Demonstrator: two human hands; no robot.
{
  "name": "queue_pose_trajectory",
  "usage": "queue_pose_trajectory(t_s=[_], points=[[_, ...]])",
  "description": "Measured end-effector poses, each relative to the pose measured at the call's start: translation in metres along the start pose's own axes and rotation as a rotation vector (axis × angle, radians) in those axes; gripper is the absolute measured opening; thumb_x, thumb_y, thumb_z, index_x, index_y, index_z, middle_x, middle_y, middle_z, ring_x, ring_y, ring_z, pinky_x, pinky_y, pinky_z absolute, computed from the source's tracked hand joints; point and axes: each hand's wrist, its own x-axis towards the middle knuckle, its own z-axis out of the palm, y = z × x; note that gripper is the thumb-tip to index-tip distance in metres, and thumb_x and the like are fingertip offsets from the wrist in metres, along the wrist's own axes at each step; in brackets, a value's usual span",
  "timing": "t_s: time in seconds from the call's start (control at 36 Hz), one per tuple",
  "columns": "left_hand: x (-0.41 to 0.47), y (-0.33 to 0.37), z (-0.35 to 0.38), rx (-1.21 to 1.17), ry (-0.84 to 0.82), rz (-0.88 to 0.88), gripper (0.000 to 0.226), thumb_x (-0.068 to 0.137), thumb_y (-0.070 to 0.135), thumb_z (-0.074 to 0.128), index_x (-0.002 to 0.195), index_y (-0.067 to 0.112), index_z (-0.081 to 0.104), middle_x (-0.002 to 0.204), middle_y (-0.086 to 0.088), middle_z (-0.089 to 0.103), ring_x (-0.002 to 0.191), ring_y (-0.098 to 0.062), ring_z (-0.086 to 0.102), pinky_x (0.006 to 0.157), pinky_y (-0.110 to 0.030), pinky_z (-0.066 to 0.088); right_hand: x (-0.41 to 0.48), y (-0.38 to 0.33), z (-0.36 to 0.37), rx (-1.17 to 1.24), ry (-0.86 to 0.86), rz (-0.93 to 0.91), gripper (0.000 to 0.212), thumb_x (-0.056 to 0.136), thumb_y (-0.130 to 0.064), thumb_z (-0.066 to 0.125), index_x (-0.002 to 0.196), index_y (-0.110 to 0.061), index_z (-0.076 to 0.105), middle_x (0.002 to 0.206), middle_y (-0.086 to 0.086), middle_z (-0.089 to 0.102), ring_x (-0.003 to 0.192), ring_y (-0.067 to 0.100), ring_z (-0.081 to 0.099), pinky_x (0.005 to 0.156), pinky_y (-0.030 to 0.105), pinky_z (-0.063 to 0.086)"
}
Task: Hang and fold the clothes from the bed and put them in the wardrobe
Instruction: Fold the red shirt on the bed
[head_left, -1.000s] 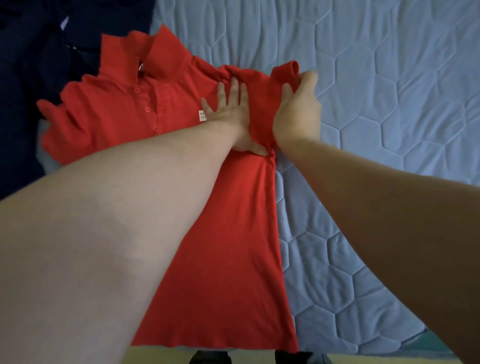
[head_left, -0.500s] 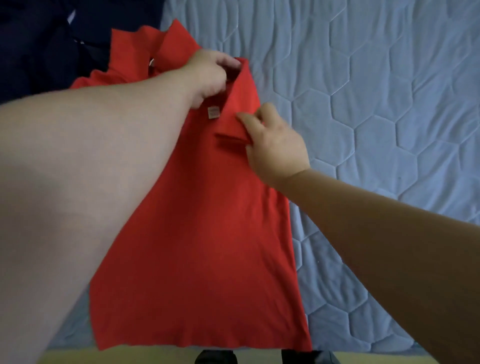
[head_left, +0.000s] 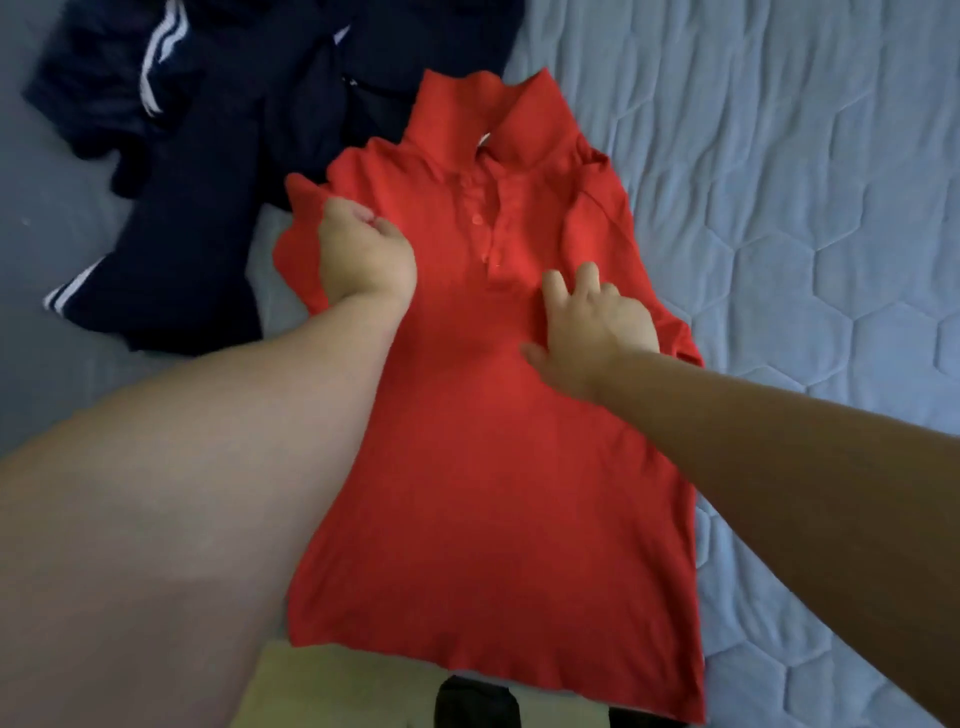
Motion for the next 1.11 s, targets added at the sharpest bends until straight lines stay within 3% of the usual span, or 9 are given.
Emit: queue_pose_trajectory(t_s=[0.14,0.22,0.33,0.42,0.61,0.69,0.83,1.0,1.11], points=[[0.033,-0.036,-0.029,0.044,0.166,-0.305,0.049,0.079,0.044,0.065,0.121,0.023,0.052,0.131,-0.001,0.050,0.124,-0.023,0.050,0.100,-0.043,0.042,0.023,-0.053,-0.009,0.172,-0.019,-0.021,0.059,0.092,-0.056,0.056,0.131,-0.015,0.039,0.124,0.014,0.047,0.109,0.038,0.057,0.080,0.044,0.047],[0.052,-0.056,-0.035,-0.094,0.007,-0.319,0.067,0.069,0.046,0.063,0.130,0.023,0.051,0.135,0.001,0.049,0.125,-0.023,0.050,0.104,-0.039,0.041,0.037,-0.085,-0.007,0.252,-0.064,-0.085,0.047,0.097,-0.045,0.055,0.129,-0.013,0.043,0.127,0.014,0.047,0.117,0.038,0.053,0.090,0.048,0.047],[0.077,-0.067,-0.042,-0.164,-0.328,-0.264,0.080,0.047,0.034,0.065,0.126,0.028,0.057,0.102,0.016,0.063,0.102,-0.017,0.063,0.093,-0.031,0.052,0.059,-0.116,-0.002,0.218,-0.012,-0.157,0.045,0.098,-0.035,0.052,0.137,-0.014,0.043,0.135,0.010,0.045,0.126,0.034,0.046,0.096,0.049,0.045],[0.090,-0.065,-0.048,-0.149,-0.498,-0.207,0.095,0.043,0.030,0.066,0.137,0.028,0.054,0.121,0.008,0.063,0.108,-0.017,0.063,0.094,-0.032,0.054,0.074,-0.131,0.001,0.133,0.036,-0.191,0.061,0.096,-0.039,0.055,0.149,-0.016,0.034,0.150,0.007,0.037,0.135,0.032,0.039,0.104,0.050,0.039],[0.100,-0.081,-0.052,-0.164,-0.603,-0.134,0.073,0.066,0.029,0.085,0.134,0.023,0.059,0.117,0.008,0.064,0.105,-0.012,0.064,0.088,-0.024,0.053,0.096,-0.154,0.007,0.057,-0.065,-0.125,0.085,0.093,-0.059,0.052,0.159,-0.025,0.011,0.167,0.000,0.004,0.148,0.032,0.019,0.109,0.056,0.033],[0.110,-0.105,-0.054,-0.083,-0.550,-0.170,0.077,0.077,0.035,0.084,0.142,0.011,0.052,0.140,-0.006,0.058,0.123,-0.021,0.060,0.105,-0.031,0.047,0.099,-0.166,0.007,-0.040,-0.088,-0.102,0.090,0.089,-0.070,0.048,0.159,-0.030,0.008,0.168,0.002,-0.002,0.146,0.035,0.020,0.104,0.057,0.037],[0.121,-0.134,-0.062,-0.023,-0.359,-0.244,0.045,0.087,0.041,0.071,0.121,0.012,0.068,0.119,-0.008,0.070,0.107,-0.027,0.067,0.096,-0.038,0.053,0.108,-0.186,0.006,-0.104,-0.114,-0.020,0.104,0.080,-0.084,0.044,0.159,-0.026,0.009,0.167,0.004,-0.010,0.144,0.040,0.021,0.098,0.059,0.042],[0.118,-0.137,-0.058,-0.081,-0.381,-0.378,0.041,0.082,0.028,0.073,0.117,0.008,0.066,0.115,-0.011,0.070,0.102,-0.030,0.068,0.089,-0.037,0.056,0.116,-0.205,0.011,-0.136,-0.198,0.039,0.126,0.071,-0.091,0.045,0.160,-0.015,-0.002,0.166,0.000,-0.017,0.143,0.048,0.018,0.096,0.070,0.040],[0.115,-0.138,-0.060,-0.107,-0.502,-0.434,0.029,0.069,0.018,0.081,0.090,0.013,0.062,0.092,-0.008,0.070,0.079,-0.024,0.069,0.080,-0.041,0.061,0.116,-0.204,0.018,-0.144,-0.186,0.008,0.126,0.072,-0.088,0.050,0.158,-0.021,-0.012,0.166,0.003,-0.018,0.143,0.051,0.018,0.097,0.072,0.040]])
